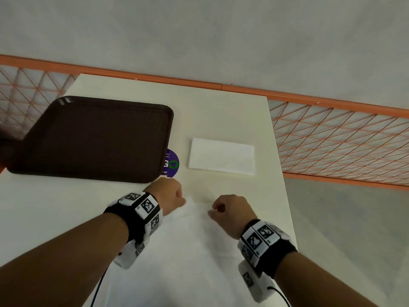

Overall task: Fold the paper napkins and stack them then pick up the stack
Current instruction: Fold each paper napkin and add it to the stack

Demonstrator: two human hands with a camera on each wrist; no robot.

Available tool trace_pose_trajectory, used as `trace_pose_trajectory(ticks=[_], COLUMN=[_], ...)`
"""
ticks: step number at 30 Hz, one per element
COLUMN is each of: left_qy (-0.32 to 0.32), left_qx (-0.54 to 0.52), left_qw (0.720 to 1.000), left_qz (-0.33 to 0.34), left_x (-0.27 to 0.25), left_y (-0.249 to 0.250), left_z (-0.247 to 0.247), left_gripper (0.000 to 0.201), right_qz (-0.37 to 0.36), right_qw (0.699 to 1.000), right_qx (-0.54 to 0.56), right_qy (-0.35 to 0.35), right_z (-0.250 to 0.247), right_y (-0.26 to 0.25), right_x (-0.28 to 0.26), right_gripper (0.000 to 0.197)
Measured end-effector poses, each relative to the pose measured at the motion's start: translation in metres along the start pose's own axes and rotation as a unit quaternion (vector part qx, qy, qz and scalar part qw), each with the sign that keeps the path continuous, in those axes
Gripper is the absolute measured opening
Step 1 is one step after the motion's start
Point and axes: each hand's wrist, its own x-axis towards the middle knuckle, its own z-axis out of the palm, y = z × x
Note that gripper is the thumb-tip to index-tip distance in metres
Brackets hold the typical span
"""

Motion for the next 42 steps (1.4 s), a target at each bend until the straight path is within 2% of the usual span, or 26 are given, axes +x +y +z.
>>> trace_pose_trajectory(ticks=[3, 8, 11, 14, 17, 21, 23, 26, 27, 29, 33, 34, 36, 38, 40, 42], left_qy=[-0.032, -0.067, -0.059, -0.033, -0.021, -0.007, -0.01, -0.012, -0.009, -0.008, -0.047, -0.047, -0.039, -0.019, 0.005, 0.022], left_qx=[0.012, 0.03, 0.055, 0.045, 0.032, 0.011, -0.002, -0.05, -0.072, -0.125, -0.225, -0.245, -0.286, -0.31, -0.331, -0.36], left_qw=[0.999, 0.997, 0.997, 0.998, 0.999, 1.0, 1.0, 0.998, 0.996, 0.989, 0.969, 0.964, 0.953, 0.946, 0.941, 0.932], left_qz=[-0.004, -0.005, 0.014, 0.025, 0.023, 0.026, 0.029, 0.044, 0.057, 0.081, 0.095, 0.096, 0.096, 0.091, 0.071, 0.036], left_x=[-0.014, -0.033, -0.043, -0.047, -0.049, -0.051, -0.051, -0.052, -0.052, -0.055, -0.057, -0.058, -0.059, -0.06, -0.057, -0.052], left_y=[-0.01, -0.023, -0.025, -0.024, -0.025, -0.026, -0.028, -0.036, -0.039, -0.045, -0.054, -0.055, -0.055, -0.052, -0.051, -0.052], left_z=[0.011, 0.023, 0.031, 0.038, 0.042, 0.043, 0.044, 0.041, 0.039, 0.033, 0.025, 0.023, 0.022, 0.021, 0.024, 0.03], left_gripper=[0.015, 0.047, 0.057, 0.055, 0.052, 0.052, 0.051, 0.05, 0.049, 0.044, 0.012, 0.01, 0.012, 0.015, 0.018, 0.021], right_qz=[0.015, 0.071, 0.085, 0.087, 0.086, 0.125, 0.133, 0.087, 0.064, 0.023, -0.029, -0.034, -0.035, -0.025, 0.001, 0.025], right_qw=[0.999, 0.996, 0.994, 0.99, 0.99, 0.991, 0.99, 0.992, 0.993, 0.994, 0.993, 0.994, 0.994, 0.993, 0.992, 0.994], right_qx=[-0.009, -0.016, -0.052, -0.102, -0.106, -0.027, 0.037, 0.071, 0.07, 0.06, 0.057, 0.061, 0.073, 0.101, 0.115, 0.09], right_qy=[-0.029, -0.043, -0.045, -0.034, -0.022, -0.027, -0.033, -0.053, -0.066, -0.086, -0.097, -0.089, -0.067, -0.048, -0.046, -0.053], right_z=[0.019, 0.045, 0.055, 0.061, 0.067, 0.07, 0.071, 0.068, 0.065, 0.055, 0.035, 0.03, 0.02, 0.011, 0.004, 0.0], right_y=[-0.012, -0.027, -0.035, -0.041, -0.045, -0.048, -0.048, -0.045, -0.043, -0.041, -0.038, -0.037, -0.036, -0.032, -0.022, -0.008], right_x=[-0.014, -0.033, -0.04, -0.046, -0.048, -0.043, -0.04, -0.04, -0.041, -0.044, -0.045, -0.043, -0.042, -0.041, -0.043, -0.045], right_gripper=[0.026, 0.052, 0.056, 0.055, 0.051, 0.048, 0.041, 0.017, 0.016, 0.013, 0.01, 0.011, 0.018, 0.009, 0.015, 0.011])
